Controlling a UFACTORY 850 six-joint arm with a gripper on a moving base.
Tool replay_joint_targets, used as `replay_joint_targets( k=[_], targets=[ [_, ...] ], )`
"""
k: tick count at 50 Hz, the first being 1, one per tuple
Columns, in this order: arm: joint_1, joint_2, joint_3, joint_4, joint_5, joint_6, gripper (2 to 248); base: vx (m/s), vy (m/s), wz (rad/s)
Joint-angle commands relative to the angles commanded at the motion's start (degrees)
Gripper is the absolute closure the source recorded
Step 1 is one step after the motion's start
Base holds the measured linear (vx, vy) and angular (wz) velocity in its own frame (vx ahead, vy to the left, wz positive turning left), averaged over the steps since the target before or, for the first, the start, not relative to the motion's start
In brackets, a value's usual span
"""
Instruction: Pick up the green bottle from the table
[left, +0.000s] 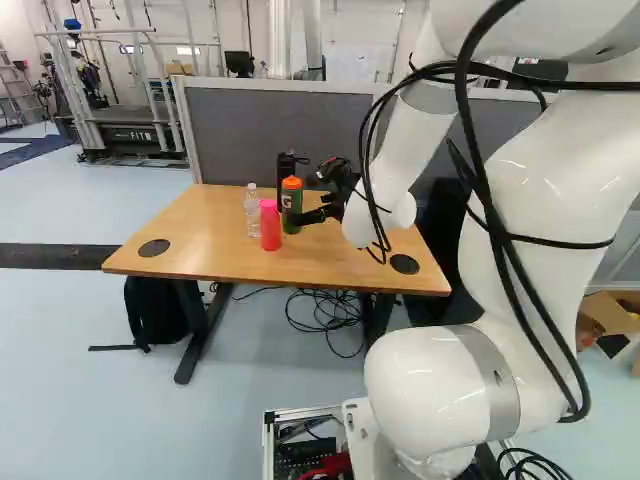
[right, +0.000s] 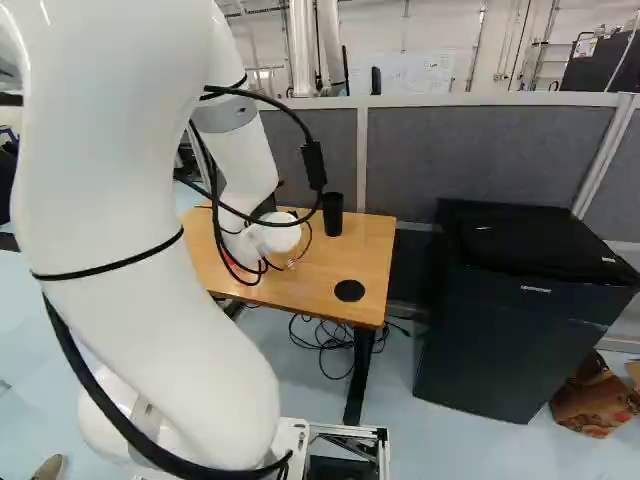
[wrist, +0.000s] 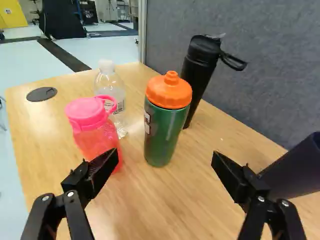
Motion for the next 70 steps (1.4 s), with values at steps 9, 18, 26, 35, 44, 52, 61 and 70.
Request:
replay_joint_targets(
  k=[9, 18, 26, 35, 44, 52, 61, 70],
  targets=[
    [0.1, -0.8, -0.9, -2.8, -0.3, 2.2, 3, 0.0, 0.0, 0.0],
    [0.5, -2.7, -3.1, -3.3, -0.4, 2.5, 3, 0.0, 0.0, 0.0],
    [1.0, -4.9, -5.6, -3.4, -0.4, 2.5, 3, 0.0, 0.0, 0.0],
    [1.4, -7.3, -8.5, -3.4, -0.4, 2.5, 3, 0.0, 0.0, 0.0],
    [1.9, -9.7, -11.5, -3.4, -0.4, 2.5, 3, 0.0, 0.0, 0.0],
    [2.1, -10.8, -12.8, -3.4, -0.4, 2.5, 3, 0.0, 0.0, 0.0],
    [2.2, -10.9, -13.0, -3.4, -0.4, 2.5, 46, 0.0, 0.0, 0.0],
    [2.2, -11.0, -13.0, -3.4, -0.4, 2.5, 184, 0.0, 0.0, 0.0]
  ],
)
